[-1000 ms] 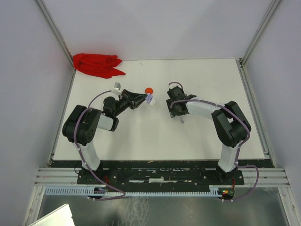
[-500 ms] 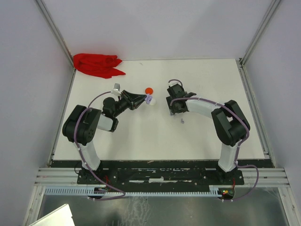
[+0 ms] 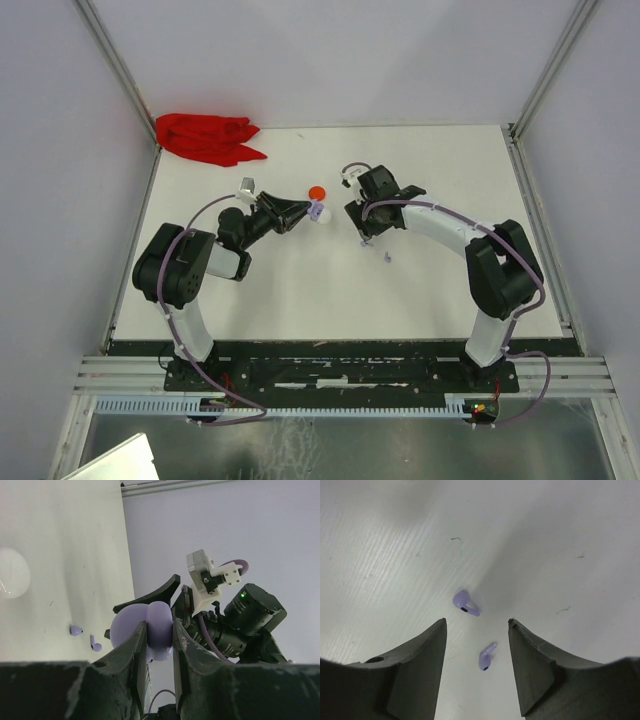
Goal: Insert the wireless bluetooth earbuds into the charging case
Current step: Pick up the earbud from the center of the board.
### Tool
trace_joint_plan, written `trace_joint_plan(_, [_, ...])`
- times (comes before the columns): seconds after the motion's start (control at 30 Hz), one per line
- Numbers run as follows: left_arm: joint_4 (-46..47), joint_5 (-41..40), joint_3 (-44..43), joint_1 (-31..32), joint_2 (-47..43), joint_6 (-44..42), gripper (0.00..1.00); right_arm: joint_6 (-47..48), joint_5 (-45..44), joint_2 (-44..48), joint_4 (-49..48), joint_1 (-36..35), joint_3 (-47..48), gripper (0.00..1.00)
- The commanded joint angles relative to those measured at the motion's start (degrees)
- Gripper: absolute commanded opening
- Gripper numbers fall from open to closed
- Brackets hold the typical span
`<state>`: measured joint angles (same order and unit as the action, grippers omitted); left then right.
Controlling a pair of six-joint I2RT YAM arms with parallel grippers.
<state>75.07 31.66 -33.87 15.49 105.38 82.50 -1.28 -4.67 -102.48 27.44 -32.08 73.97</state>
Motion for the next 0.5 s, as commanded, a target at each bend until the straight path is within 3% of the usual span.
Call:
trace_joint_plan(0.0, [4.4, 0.8, 0.3, -0.3, 0.1, 1.6, 0.03, 4.1, 6.9, -3.1, 5.2, 0.2, 3.9, 0.60])
trace_joint_plan(0.47, [4.4, 0.8, 0.4, -0.3, 0.0, 1.7, 0.03, 5.7, 8.4, -8.8, 4.8, -0.1, 6.1, 0.58])
